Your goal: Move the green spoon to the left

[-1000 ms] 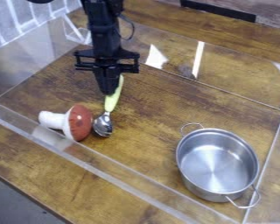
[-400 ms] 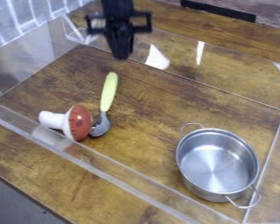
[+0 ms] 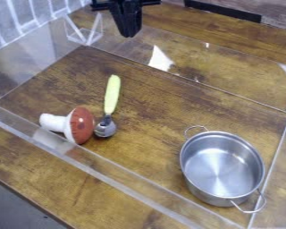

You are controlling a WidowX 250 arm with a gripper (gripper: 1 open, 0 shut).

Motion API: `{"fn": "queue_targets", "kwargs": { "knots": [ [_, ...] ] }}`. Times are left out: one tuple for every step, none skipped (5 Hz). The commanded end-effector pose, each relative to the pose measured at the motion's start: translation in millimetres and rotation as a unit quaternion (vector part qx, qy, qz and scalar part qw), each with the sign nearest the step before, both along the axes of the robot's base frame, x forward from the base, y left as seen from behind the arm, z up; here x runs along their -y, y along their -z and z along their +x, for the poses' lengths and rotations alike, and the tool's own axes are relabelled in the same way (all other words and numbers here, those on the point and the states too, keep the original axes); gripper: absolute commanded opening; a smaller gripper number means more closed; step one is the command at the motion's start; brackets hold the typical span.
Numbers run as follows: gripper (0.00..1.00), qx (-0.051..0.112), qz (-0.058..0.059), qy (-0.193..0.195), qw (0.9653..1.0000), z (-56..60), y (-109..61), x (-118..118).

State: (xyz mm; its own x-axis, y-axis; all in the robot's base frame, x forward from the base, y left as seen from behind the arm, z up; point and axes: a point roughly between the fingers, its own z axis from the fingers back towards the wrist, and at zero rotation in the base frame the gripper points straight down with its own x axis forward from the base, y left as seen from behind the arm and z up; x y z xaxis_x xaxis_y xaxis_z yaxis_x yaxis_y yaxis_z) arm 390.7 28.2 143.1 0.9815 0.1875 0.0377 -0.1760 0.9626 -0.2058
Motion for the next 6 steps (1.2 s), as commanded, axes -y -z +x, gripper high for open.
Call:
{"fn": "queue_targets", "kwargs": {
  "knots": [
    [0.00,0.051,0.008,-0.010,0.9986,-7.4,-30.4,-6.6],
    [0.00,0.053,0.008,-0.012,0.9985,-9.6,-30.8,-7.1],
    [0.00,0.053,0.009,-0.016,0.9984,-0.9,-27.4,-12.2],
    [0.00,0.051,0.011,-0.021,0.9984,7.8,-22.4,-17.6],
    [1.00,0.040,0.006,-0.027,0.9988,10.1,-10.1,-16.2],
    [0.00,0.031,0.008,-0.031,0.9990,12.3,1.7,-17.2]
  ]
}}
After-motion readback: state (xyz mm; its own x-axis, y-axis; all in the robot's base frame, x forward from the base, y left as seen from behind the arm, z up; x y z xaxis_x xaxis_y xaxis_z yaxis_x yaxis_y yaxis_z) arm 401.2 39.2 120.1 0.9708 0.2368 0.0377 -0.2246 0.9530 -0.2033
